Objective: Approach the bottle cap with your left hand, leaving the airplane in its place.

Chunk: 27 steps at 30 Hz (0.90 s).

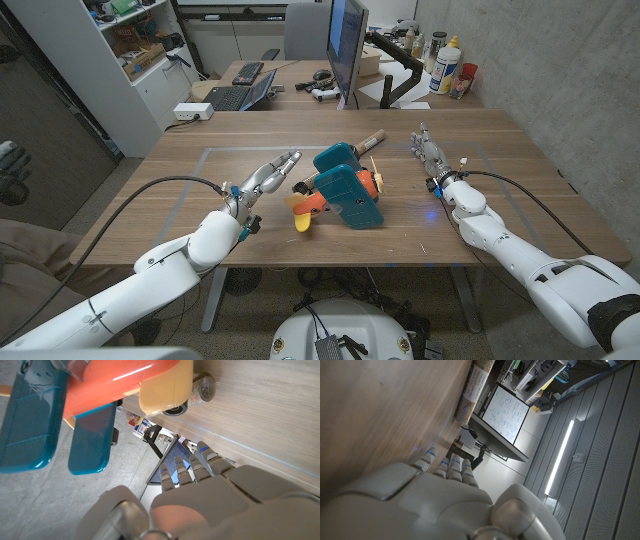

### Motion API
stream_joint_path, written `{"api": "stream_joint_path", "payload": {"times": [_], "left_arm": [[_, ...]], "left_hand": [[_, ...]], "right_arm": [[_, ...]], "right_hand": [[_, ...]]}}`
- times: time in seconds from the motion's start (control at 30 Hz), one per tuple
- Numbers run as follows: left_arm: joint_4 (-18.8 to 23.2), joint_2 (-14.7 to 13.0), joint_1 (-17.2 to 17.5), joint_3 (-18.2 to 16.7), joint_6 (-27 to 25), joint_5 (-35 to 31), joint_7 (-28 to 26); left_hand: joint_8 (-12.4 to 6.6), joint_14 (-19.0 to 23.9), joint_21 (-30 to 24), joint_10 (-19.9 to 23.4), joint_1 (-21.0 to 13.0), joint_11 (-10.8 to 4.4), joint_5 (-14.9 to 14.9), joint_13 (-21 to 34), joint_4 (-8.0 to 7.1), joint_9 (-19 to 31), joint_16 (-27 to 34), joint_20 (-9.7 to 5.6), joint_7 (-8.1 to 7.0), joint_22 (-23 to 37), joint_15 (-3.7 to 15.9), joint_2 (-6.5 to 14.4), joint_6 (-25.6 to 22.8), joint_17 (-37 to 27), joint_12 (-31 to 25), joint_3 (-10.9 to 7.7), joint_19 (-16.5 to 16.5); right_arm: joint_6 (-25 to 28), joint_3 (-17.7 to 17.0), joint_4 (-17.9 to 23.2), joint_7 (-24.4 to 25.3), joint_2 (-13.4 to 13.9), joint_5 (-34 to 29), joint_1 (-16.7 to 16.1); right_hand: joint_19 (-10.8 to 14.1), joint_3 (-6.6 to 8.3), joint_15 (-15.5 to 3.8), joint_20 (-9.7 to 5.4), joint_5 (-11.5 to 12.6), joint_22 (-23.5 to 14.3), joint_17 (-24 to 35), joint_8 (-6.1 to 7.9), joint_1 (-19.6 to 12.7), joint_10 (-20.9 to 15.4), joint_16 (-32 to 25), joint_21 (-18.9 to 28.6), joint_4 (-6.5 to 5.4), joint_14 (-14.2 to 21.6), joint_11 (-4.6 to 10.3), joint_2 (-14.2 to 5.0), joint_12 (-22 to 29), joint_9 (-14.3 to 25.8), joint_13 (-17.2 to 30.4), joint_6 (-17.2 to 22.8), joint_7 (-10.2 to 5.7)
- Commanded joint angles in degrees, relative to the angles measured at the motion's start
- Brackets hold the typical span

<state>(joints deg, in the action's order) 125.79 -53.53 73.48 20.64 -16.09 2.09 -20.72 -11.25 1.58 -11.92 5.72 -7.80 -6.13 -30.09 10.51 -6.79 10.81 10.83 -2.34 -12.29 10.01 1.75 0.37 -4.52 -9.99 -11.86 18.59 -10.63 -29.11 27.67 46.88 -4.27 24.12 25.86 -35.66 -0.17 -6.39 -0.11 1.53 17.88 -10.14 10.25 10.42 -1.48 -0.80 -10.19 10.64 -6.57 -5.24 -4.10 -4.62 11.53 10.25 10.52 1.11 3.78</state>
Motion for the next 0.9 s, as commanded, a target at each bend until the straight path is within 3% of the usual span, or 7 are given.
{"api": "stream_joint_path", "payload": {"times": [0.03,0.5,0.9], "left_arm": [[2.77,-0.68,4.85,-2.27,-1.08,-1.29,-2.47],[8.53,-1.98,15.5,-9.53,-3.87,-2.22,-5.94],[9.83,-1.21,18.35,-12.27,-7.58,-1.89,-4.4]], "left_hand": [[0.06,0.41,-0.13,0.05,-0.04,-0.44,-0.29,0.19,-0.05,0.06,0.17,-1.1,-0.31,0.08,7.0,-0.63,0.51,-0.24,-0.08,0.37,-0.69],[0.1,0.48,-0.08,0.1,0.09,-0.47,-0.48,0.19,-0.11,0.06,0.14,-1.26,-0.31,0.08,7.11,-0.75,0.7,-0.24,-0.04,0.39,-0.85],[0.09,0.59,0.06,0.13,0.21,-0.3,-0.66,0.2,-0.16,0.07,0.13,-1.35,-0.31,0.09,7.02,-0.84,0.77,-0.25,0.01,0.39,-0.77]], "right_arm": [[-0.8,0.66,-1.63,0.39,-0.21,-1.05,0.42],[-3.53,2.6,-6.6,1.15,-1.7,-3.88,2.76],[-4.53,2.94,-8.29,1.93,-2.48,-4.22,3.52]], "right_hand": [[-0.31,0.02,-0.04,0.17,0.38,-0.17,0.09,0.28,0.0,0.39,-0.17,0.36,-0.34,-0.36,0.0,-0.24,0.2,0.29,0.21,-0.35,0.3],[-0.48,-0.02,-0.08,0.27,0.38,-0.17,0.09,0.24,-0.01,0.54,-0.17,0.36,-0.37,-0.51,0.01,-0.27,0.22,0.29,0.21,-0.55,0.33],[-0.66,-0.05,-0.01,0.25,0.38,-0.17,0.09,0.26,-0.01,0.76,-0.17,0.34,-0.4,-0.66,-0.11,-0.3,0.2,0.29,0.21,-0.61,0.23]]}}
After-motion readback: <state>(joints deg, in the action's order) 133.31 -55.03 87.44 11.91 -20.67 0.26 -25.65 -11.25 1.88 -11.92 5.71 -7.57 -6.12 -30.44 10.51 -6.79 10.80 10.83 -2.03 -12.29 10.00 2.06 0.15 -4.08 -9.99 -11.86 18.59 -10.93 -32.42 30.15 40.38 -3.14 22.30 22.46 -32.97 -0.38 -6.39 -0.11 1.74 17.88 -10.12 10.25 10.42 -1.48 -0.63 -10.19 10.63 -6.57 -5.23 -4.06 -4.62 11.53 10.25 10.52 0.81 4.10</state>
